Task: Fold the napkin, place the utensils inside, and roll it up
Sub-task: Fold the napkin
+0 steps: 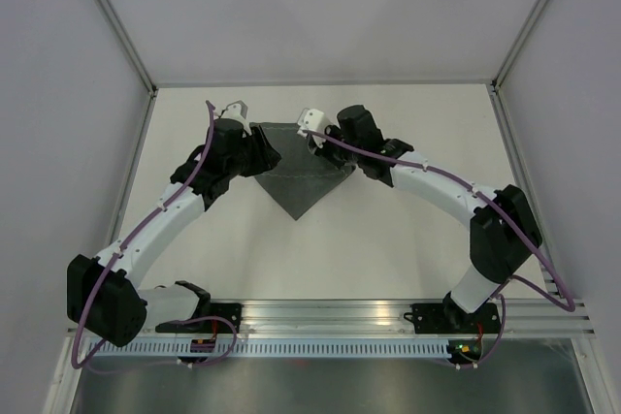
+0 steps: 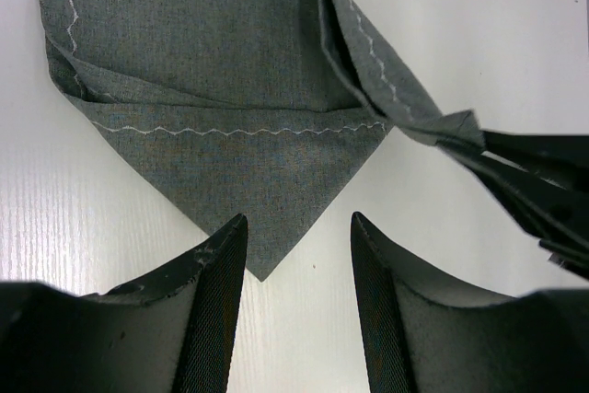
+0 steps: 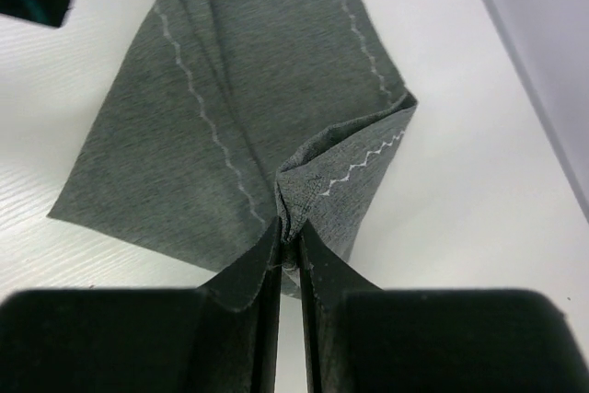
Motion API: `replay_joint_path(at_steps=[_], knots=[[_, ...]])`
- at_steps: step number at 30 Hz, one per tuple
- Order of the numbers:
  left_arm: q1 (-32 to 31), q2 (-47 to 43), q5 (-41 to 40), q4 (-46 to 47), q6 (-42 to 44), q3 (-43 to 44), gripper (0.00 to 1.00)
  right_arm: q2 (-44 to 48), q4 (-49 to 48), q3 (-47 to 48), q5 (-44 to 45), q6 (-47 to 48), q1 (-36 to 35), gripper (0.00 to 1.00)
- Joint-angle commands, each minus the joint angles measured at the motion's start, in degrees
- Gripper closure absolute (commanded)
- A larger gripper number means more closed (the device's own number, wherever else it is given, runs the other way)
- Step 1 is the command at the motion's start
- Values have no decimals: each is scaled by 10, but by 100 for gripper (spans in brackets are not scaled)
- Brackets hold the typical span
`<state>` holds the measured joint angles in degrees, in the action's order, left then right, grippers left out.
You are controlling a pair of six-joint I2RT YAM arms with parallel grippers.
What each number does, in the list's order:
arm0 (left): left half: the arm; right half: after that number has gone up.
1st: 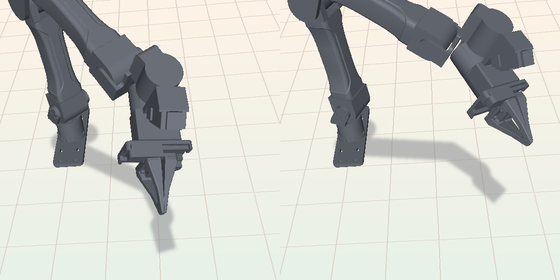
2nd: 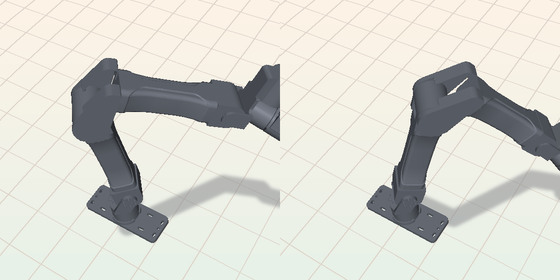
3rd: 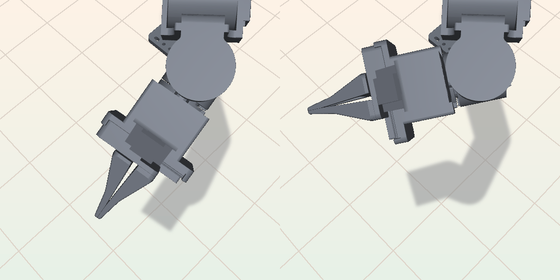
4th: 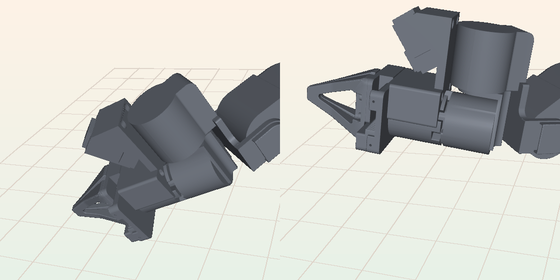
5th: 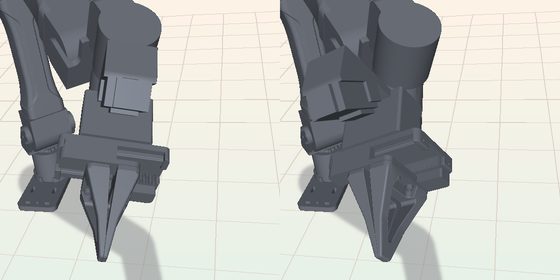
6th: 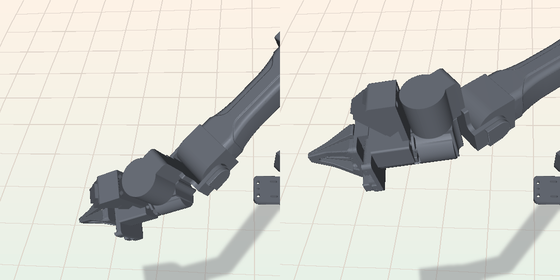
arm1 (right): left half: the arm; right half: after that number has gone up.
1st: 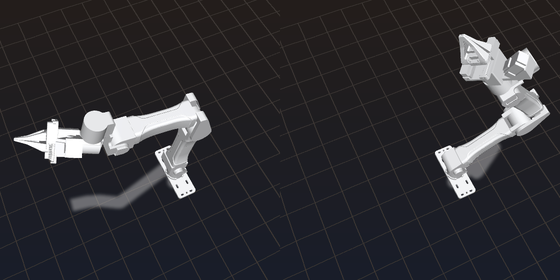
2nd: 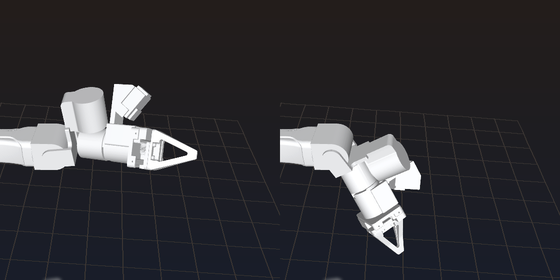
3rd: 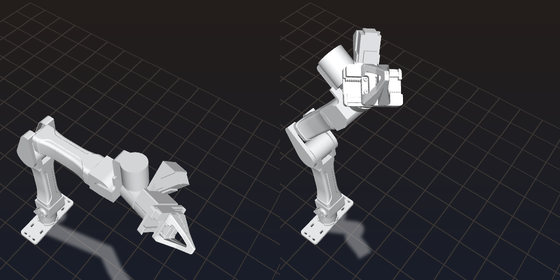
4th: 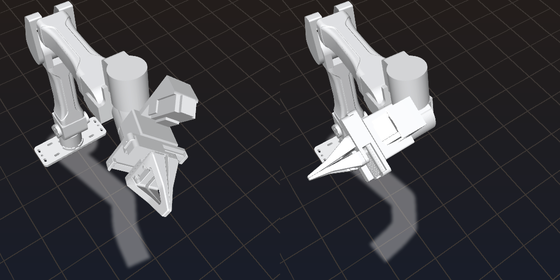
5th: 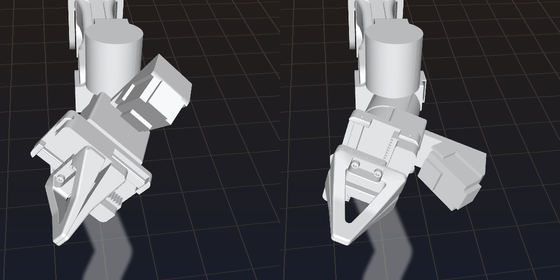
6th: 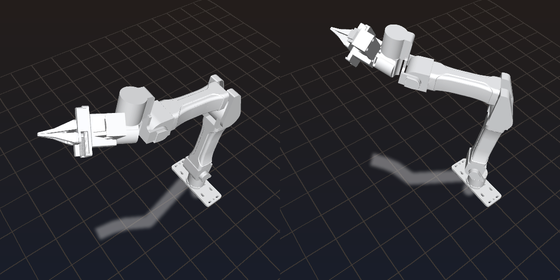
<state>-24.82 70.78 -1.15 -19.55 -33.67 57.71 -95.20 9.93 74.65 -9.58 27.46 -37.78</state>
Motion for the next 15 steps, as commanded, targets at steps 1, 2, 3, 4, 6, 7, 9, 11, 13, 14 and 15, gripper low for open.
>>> replay_joint_path(at_steps=[1,2,3,4,6,7,9,11,13,14,15], knots=[[2,1,9,18,-20,-1,46,1,-11,-17,-8,12,-23,83],[2,1,8,18,-21,-1,46,-3,-11,-19,-8,11,-26,83],[2,-1,9,19,-22,-1,46,-8,-11,-20,-12,6,-30,83],[2,-1,9,18,-23,-1,46,-13,-12,-20,-16,3,-34,84],[2,0,8,17,-24,1,46,-31,-14,-18,-22,-5,-36,84],[2,-1,22,17,-25,2,46,-37,-15,-14,-31,-14,-38,84],[2,-4,23,17,-25,1,46,-53,-17,-11,-40,-24,-38,84],[2,-6,23,18,-25,0,46,-73,-17,-7,-54,-38,-38,84],[2,-10,25,17,-25,-1,46,-86,-16,0,-68,-51,-38,84],[2,-10,25,17,-25,-1,46,-98,-16,1,-75,-57,-38,84],[2,-11,26,17,-25,-3,46,-104,-15,7,-80,-63,-39,84]])
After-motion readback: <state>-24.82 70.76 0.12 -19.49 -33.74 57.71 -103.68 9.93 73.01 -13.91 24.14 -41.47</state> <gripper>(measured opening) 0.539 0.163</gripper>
